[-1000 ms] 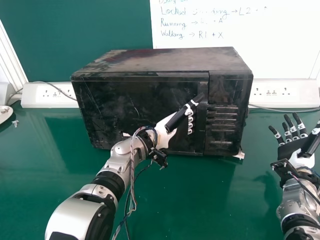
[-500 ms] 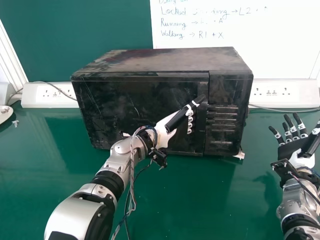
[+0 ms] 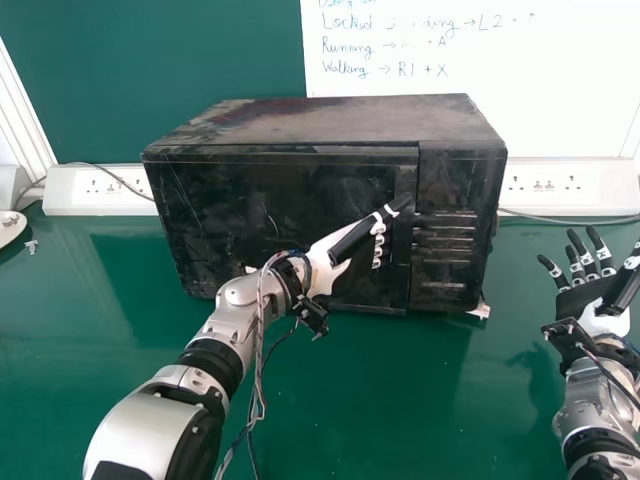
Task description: Open the door of oven
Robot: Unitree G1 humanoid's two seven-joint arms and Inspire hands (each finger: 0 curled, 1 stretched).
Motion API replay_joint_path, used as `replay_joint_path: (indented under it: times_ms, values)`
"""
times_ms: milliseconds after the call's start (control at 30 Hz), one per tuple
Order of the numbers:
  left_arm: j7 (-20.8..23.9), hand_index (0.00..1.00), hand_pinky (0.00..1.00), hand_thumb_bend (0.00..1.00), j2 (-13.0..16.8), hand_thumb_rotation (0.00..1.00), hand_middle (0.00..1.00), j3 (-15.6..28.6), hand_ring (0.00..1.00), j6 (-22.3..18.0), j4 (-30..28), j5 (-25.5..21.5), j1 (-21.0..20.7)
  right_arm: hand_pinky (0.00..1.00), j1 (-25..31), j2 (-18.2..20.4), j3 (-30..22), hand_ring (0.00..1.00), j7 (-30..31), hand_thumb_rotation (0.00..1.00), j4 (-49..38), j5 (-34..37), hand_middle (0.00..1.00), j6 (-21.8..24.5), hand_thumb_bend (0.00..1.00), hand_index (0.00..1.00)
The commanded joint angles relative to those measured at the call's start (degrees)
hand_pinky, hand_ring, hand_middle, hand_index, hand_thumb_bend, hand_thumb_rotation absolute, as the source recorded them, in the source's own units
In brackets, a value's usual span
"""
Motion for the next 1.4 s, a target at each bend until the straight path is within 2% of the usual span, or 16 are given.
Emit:
replay_joint_path:
  times_ms: [0,167,400,667,933,1233,1367]
  values:
    - [-2.04,0.84,0.4,0.9,-0.84,0.9,0.76,-1.31,0.61,-1.56,-0.91,0.97,0.01,0.73,-0.02,0.39,0.07,0.78,-0.11,0.99,-0.26,-0.09,0.86,-0.29,0.99,0.9]
    - [-5.13,0.84,0.37,0.91,-0.44,0.92,0.75,-2.2,0.58,-3.18,-2.38,0.62,0.92,0.66,-0.09,0.37,-0.05,0.72,-0.14,0.98,-0.25,0.11,0.83,0.06,0.98,0.88]
    - [-12.16,0.87,0.42,0.94,0.69,0.92,0.76,-3.04,0.61,-6.61,-5.42,-0.43,3.18,0.6,-0.3,0.31,0.0,0.65,-0.43,0.97,-0.22,0.07,0.79,0.26,0.98,0.86]
    - [-14.4,0.83,0.4,0.95,1.51,0.92,0.76,-3.16,0.58,-7.52,-10.2,-1.89,6.55,0.58,-0.33,0.31,0.09,0.65,-0.18,0.97,-0.2,0.04,0.78,0.43,0.97,0.87]
    - [-17.78,0.83,0.39,0.93,3.08,0.92,0.75,-3.05,0.57,-6.24,-15.92,-4.5,9.9,0.55,-0.44,0.19,0.05,0.64,-0.26,0.96,-0.16,0.12,0.78,0.56,0.99,0.87]
    - [-22.75,0.83,0.39,0.87,4.41,0.88,0.75,-2.18,0.58,-2.51,-21.4,-9.59,13.39,0.54,-0.55,0.19,-0.09,0.62,-0.23,0.95,-0.11,0.31,0.77,0.84,0.99,0.86]
    - [-24.51,0.83,0.39,0.87,5.74,0.85,0.75,-2.21,0.57,-0.25,-25.25,-11.44,15.38,0.53,-0.52,0.22,0.04,0.61,-0.4,0.95,-0.2,0.15,0.77,0.69,0.98,0.86]
